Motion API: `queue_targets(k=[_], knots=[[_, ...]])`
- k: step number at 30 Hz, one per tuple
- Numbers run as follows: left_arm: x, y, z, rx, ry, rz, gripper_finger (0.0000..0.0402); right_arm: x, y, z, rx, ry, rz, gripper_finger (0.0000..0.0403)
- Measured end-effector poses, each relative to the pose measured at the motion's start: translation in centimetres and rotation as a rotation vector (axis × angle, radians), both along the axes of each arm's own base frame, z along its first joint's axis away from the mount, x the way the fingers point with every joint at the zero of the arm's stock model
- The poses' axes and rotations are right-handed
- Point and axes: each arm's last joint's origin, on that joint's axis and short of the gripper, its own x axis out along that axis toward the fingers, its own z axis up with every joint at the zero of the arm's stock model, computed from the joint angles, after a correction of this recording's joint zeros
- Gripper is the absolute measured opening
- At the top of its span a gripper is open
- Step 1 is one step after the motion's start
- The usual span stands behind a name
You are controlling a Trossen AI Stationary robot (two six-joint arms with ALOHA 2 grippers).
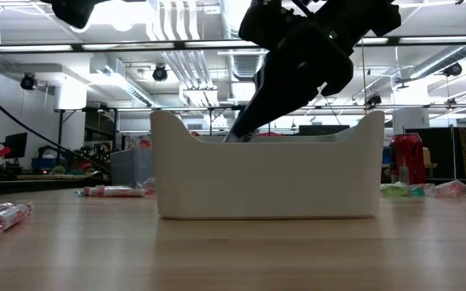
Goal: Sort candy
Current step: Put the white chocolate bar into the white bin
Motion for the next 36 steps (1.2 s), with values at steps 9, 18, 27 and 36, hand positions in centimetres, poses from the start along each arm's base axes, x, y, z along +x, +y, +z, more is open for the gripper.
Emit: queue_targets(k=[9,18,27,36], knots=[[0.19,-0.05,-0.13,0.019,0.007,0.043,0.0005,0.27,-0.01,0.32,-0.001,-0.035,-0.007,0.0038],[0.42,-0.22,-0.53,0.031,0.022,0.044,0.0005,0.2,-0.02,0.27,0.014,-0.025,-0.029,0.004],[0.45,-0.25,-0.58,0.028,0.022,0.044,0.0005,0.22,0.08,0.32,0.02,-0.027,-0.008,0.0037],[0.45,-0.25,-0.58,0.028,0.022,0.044,0.0005,0.2,0.02,0.28,0.037,-0.026,-0.049,0.0162]])
